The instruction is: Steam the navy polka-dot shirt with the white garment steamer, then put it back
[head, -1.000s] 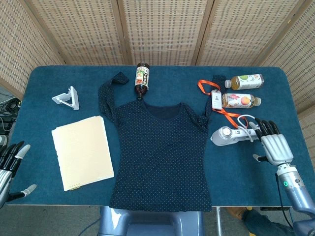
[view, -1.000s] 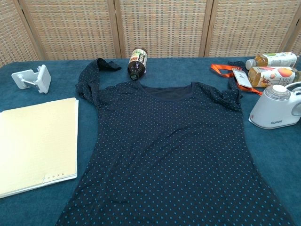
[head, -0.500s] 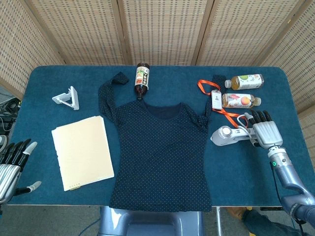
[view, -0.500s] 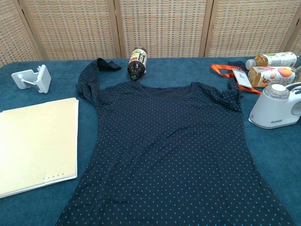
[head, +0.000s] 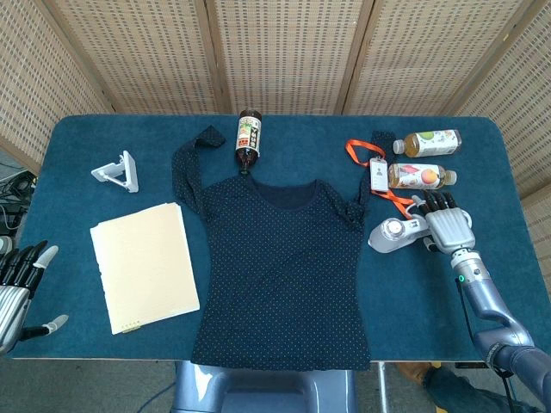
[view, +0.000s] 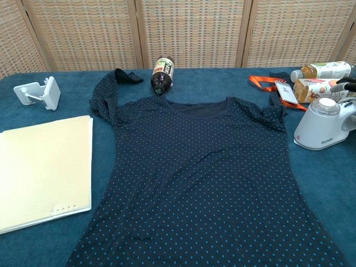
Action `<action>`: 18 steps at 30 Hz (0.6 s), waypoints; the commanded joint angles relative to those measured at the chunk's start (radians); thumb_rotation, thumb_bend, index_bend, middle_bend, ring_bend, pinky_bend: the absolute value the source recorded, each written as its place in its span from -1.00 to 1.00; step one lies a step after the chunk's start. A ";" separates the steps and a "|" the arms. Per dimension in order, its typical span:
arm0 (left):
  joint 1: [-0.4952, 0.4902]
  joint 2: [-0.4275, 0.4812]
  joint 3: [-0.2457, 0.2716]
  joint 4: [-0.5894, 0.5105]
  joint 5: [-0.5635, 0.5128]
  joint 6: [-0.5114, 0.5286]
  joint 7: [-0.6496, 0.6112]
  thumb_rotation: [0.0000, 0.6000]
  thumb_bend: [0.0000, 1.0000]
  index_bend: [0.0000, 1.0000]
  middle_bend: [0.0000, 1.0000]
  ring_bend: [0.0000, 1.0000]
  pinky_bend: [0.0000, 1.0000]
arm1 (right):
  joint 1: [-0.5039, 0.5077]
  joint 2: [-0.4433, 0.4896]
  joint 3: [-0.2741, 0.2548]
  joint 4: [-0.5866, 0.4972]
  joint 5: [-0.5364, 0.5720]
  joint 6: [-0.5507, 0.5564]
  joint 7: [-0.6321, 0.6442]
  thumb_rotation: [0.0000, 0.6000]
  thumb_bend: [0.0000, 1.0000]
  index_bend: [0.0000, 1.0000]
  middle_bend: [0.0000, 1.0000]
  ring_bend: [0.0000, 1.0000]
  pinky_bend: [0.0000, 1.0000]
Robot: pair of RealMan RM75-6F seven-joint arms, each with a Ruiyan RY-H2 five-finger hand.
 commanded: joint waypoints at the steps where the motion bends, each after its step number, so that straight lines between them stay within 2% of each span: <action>1: 0.001 0.002 -0.001 0.001 -0.002 0.004 -0.005 1.00 -1.00 -1.00 -1.00 -1.00 -1.00 | -0.006 0.001 0.000 -0.011 0.002 0.018 0.004 1.00 -0.07 -0.94 -1.00 -1.00 -1.00; 8: -0.003 0.000 0.003 -0.003 0.003 -0.002 0.003 1.00 -1.00 -1.00 -1.00 -1.00 -1.00 | -0.019 0.011 -0.012 -0.041 -0.018 0.069 0.044 1.00 -0.07 -0.91 -1.00 -1.00 -1.00; 18: 0.004 0.000 0.009 -0.003 0.017 0.014 0.001 1.00 -1.00 -1.00 -1.00 -1.00 -1.00 | 0.020 -0.036 -0.011 0.029 -0.025 0.047 0.103 1.00 -0.07 -0.85 -1.00 -1.00 -1.00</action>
